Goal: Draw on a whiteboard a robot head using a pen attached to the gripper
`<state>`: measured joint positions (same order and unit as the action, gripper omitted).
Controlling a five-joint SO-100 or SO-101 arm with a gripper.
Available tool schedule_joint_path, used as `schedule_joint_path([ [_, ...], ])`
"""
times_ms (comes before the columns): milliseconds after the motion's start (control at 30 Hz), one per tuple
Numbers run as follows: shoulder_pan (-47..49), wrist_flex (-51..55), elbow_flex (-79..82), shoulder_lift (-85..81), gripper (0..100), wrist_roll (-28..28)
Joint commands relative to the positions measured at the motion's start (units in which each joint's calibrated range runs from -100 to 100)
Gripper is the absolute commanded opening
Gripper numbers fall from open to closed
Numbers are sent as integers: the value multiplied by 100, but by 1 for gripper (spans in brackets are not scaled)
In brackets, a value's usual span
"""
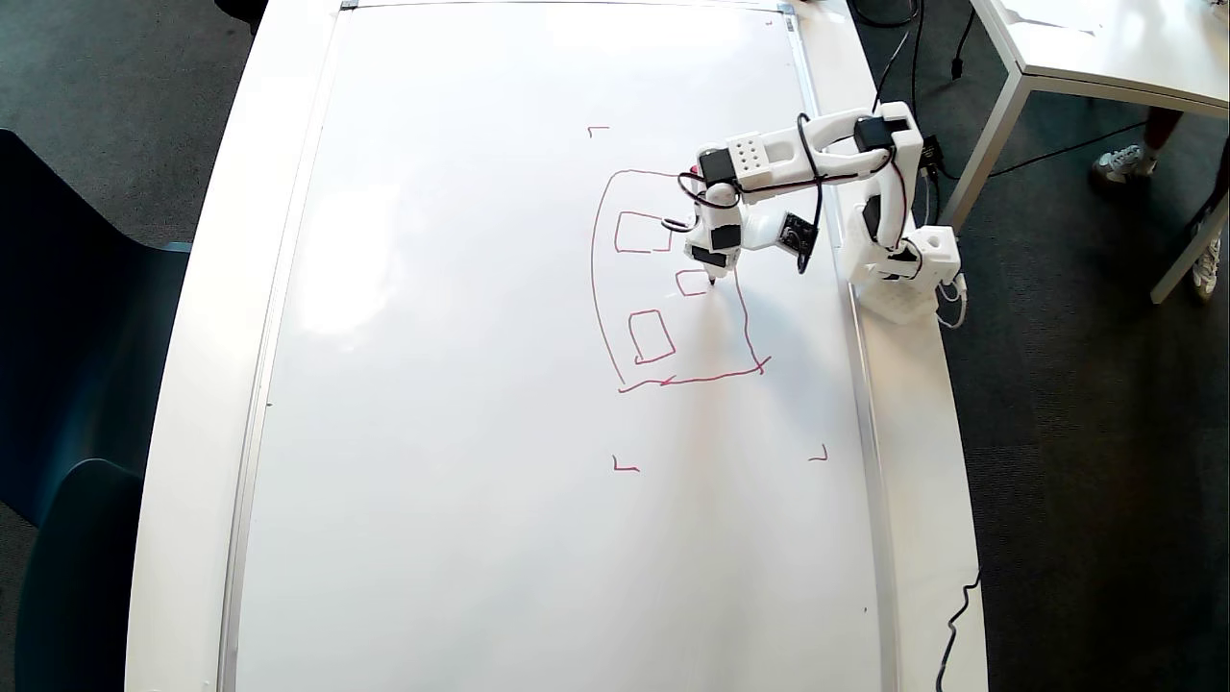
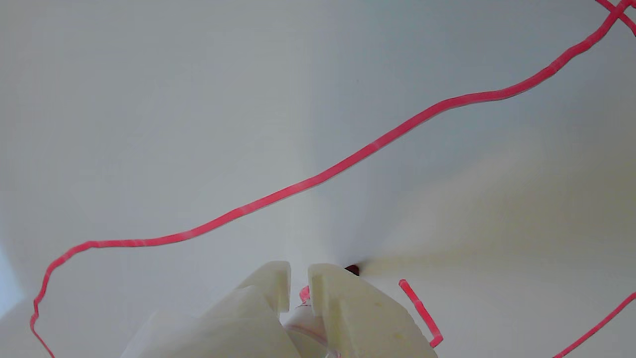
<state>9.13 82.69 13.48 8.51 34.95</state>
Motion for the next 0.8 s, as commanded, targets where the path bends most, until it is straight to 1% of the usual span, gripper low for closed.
schedule_joint_path([
  [0, 159, -84, -217, -84, 1, -21],
  [233, 181, -84, -263, -126, 1, -21],
  [400, 159, 324, -1053, -243, 1, 17],
  [567, 78, 324, -1270, -688, 1, 6],
  [633, -3, 324, -1561, -637, 1, -5],
  [767, -238, 367, -2605, 92, 1, -5],
])
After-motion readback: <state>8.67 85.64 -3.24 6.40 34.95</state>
